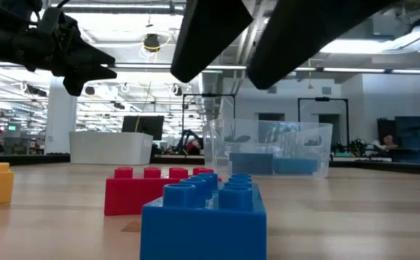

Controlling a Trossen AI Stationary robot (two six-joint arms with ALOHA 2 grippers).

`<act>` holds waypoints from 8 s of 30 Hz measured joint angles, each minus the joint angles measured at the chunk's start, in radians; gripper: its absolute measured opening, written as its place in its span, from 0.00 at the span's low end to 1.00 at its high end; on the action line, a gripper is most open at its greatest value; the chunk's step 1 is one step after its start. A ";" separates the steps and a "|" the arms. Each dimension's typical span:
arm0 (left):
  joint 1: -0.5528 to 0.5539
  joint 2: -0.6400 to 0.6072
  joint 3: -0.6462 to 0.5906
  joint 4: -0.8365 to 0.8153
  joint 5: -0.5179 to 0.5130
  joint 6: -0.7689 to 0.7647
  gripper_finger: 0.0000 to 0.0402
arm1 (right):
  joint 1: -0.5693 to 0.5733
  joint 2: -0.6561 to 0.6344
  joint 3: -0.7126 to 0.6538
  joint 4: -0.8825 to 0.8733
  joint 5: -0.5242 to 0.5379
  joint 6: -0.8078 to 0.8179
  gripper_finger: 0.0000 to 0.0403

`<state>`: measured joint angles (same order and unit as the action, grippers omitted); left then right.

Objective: Sort & place blocks by color
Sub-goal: Put the blue game piece into the transparent bin, then put the red game piece into the white bin

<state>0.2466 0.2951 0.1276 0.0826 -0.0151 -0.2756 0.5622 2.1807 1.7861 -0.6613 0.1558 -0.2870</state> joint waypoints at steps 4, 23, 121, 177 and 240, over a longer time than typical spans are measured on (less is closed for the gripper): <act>0.000 0.000 0.000 -0.002 0.000 -0.003 0.51 | -0.002 0.006 0.002 0.024 0.030 -0.018 0.67; 0.000 0.000 0.000 -0.018 0.011 -0.024 0.51 | -0.009 0.225 0.401 -0.401 0.026 0.000 0.67; 0.000 0.000 0.000 -0.051 0.063 0.001 0.51 | -0.386 -0.564 -0.625 0.272 -0.056 0.077 0.35; -0.997 0.662 0.397 -0.386 -0.099 -0.091 0.42 | -0.434 -0.686 -0.799 0.554 -0.052 0.551 0.68; -0.882 1.084 0.445 -0.718 -0.098 -0.020 0.68 | -0.408 -0.687 -0.798 0.531 -0.024 0.569 0.68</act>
<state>-0.6356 1.3793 0.5728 -0.6358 -0.1131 -0.2958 0.1547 1.4933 0.9878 -0.1307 0.1322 0.2821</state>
